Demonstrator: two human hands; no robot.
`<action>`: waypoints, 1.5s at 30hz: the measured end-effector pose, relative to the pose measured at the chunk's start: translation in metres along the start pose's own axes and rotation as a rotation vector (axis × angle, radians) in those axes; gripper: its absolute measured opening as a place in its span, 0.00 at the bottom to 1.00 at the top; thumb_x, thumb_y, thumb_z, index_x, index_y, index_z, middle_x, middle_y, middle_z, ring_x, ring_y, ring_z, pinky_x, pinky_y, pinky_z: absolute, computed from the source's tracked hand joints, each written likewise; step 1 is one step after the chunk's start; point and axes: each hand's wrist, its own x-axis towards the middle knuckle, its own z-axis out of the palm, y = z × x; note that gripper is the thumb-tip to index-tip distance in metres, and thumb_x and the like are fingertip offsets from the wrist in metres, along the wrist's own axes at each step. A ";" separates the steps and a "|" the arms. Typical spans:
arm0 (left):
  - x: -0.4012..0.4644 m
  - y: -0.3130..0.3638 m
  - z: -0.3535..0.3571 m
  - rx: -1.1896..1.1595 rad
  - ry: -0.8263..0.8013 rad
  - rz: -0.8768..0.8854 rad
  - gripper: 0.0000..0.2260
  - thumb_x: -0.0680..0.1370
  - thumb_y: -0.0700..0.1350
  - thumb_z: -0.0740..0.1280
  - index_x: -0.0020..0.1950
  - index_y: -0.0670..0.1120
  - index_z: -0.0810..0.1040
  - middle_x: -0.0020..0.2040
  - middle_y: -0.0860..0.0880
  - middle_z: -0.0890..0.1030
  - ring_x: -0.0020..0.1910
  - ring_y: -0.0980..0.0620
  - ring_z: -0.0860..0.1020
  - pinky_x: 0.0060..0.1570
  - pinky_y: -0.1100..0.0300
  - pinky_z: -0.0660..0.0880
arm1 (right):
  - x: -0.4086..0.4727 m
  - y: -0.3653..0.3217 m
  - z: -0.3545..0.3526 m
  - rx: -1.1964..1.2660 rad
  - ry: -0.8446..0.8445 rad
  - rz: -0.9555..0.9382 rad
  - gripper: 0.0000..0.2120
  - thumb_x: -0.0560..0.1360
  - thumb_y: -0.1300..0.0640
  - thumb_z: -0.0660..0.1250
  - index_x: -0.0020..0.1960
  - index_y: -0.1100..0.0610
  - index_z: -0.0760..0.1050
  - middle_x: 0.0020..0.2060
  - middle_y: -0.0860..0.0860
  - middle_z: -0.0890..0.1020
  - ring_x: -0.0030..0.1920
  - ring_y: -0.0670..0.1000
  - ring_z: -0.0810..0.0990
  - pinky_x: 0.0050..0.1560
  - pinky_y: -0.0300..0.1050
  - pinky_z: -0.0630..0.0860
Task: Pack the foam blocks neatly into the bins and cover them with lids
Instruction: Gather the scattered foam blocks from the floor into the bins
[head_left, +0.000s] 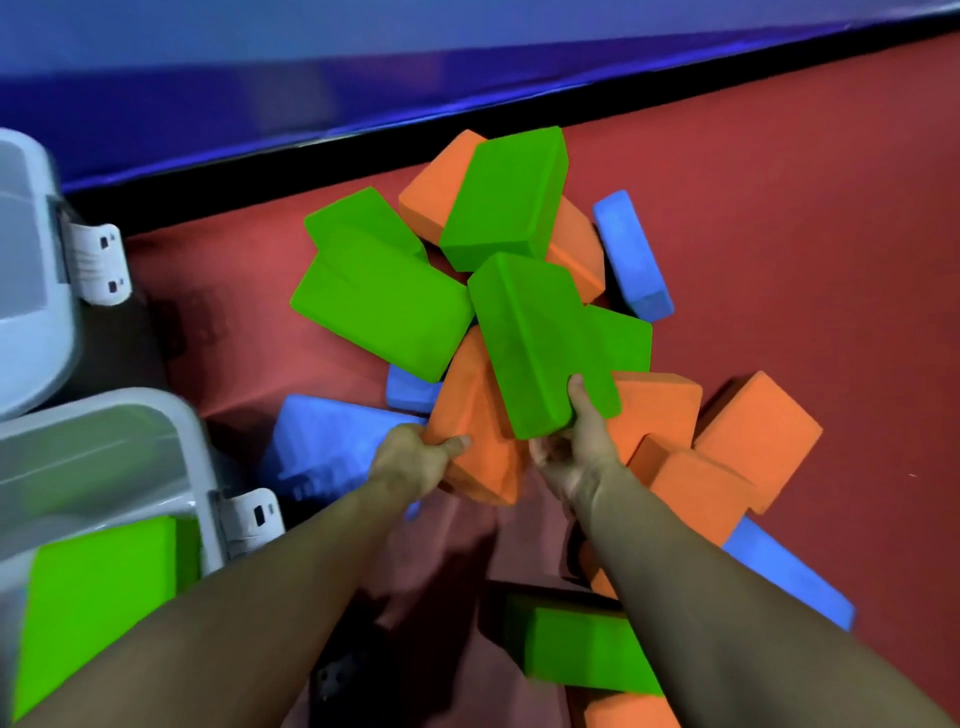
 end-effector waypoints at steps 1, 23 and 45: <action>-0.010 0.003 -0.011 -0.005 -0.010 0.012 0.23 0.69 0.62 0.76 0.47 0.41 0.85 0.43 0.45 0.86 0.46 0.45 0.84 0.50 0.53 0.79 | -0.007 -0.003 -0.002 -0.018 0.006 -0.035 0.27 0.73 0.42 0.74 0.69 0.52 0.77 0.44 0.49 0.86 0.45 0.48 0.84 0.37 0.42 0.83; -0.320 -0.082 -0.378 0.043 0.685 0.020 0.37 0.69 0.65 0.73 0.71 0.43 0.75 0.62 0.43 0.82 0.61 0.43 0.80 0.62 0.52 0.73 | -0.310 0.089 0.148 -0.917 -0.283 -0.712 0.52 0.56 0.35 0.83 0.67 0.59 0.63 0.60 0.52 0.79 0.59 0.52 0.80 0.62 0.50 0.76; -0.303 -0.156 -0.357 0.155 0.611 -0.135 0.40 0.62 0.75 0.72 0.61 0.46 0.78 0.59 0.43 0.83 0.60 0.40 0.79 0.54 0.52 0.75 | -0.316 0.229 0.154 -1.980 -0.314 -0.680 0.37 0.75 0.34 0.66 0.75 0.53 0.60 0.70 0.60 0.71 0.69 0.62 0.73 0.64 0.56 0.72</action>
